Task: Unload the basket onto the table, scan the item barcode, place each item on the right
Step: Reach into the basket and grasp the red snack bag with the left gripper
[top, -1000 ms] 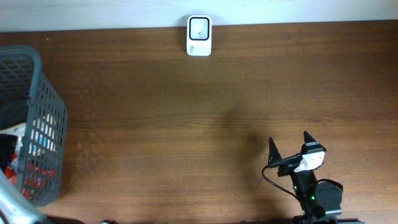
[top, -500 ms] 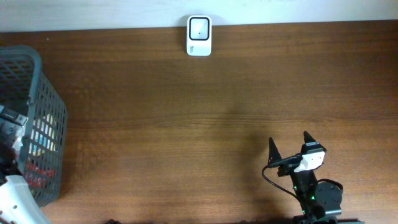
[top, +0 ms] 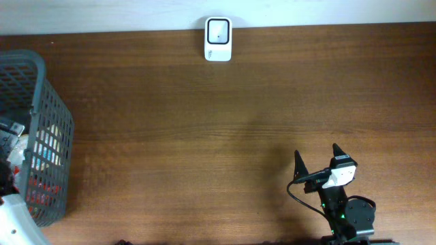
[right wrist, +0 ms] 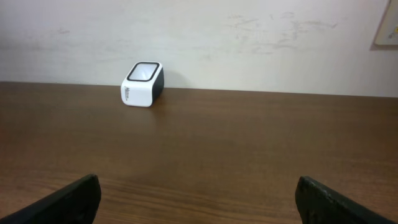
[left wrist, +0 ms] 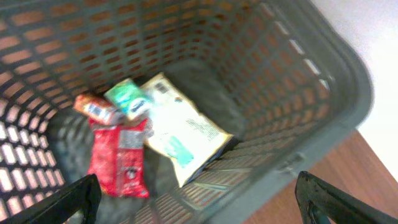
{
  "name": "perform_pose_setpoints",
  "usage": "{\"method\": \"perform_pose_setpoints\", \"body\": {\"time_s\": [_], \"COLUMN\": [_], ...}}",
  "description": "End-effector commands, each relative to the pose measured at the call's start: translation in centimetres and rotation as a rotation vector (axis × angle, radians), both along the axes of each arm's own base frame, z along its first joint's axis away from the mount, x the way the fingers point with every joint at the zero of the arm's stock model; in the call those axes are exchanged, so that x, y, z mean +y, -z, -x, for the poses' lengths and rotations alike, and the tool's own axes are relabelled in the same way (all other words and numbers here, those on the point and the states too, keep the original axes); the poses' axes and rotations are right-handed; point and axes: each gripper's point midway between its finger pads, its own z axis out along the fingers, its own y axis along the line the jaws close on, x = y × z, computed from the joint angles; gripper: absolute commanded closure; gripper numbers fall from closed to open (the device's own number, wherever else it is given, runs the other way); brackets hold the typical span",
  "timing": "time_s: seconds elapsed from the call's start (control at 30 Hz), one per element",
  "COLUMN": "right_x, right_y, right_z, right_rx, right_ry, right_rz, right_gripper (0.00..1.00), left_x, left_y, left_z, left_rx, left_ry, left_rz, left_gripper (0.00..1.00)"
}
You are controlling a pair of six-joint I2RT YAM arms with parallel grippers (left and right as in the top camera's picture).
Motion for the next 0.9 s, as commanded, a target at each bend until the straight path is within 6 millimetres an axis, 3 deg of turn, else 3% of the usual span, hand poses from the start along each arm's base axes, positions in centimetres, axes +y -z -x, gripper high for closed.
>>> {"method": "perform_pose_setpoints", "body": {"time_s": [0.0,0.23,0.5,0.7,0.87], "right_x": [0.1,0.1,0.1,0.1,0.1], "right_y": [0.3,0.3,0.3,0.3,0.3], "right_z": [0.0,0.0,0.0,0.0,0.0], "right_rx": [0.008,0.009,0.009,0.009,0.009], "right_ry": [-0.004,-0.003,-0.004,-0.004,-0.004], "right_rz": [-0.009,-0.01,-0.009,-0.01,-0.01], "right_gripper": [0.01,0.01,0.01,0.01,0.01], "left_x": [2.3,6.0,7.4,8.1,8.3], "left_y": [3.5,12.2,17.0,23.2,26.5], "left_z": [0.9,2.0,2.2,5.0,5.1], "left_rx": [0.074,0.219,0.322,0.37,0.412], "left_ry": [-0.14,-0.269,-0.301,-0.376,-0.313], "left_rz": [0.075,0.303,0.395,0.47,0.456], "left_gripper": [0.04,0.07,0.06,0.06,0.04]}}
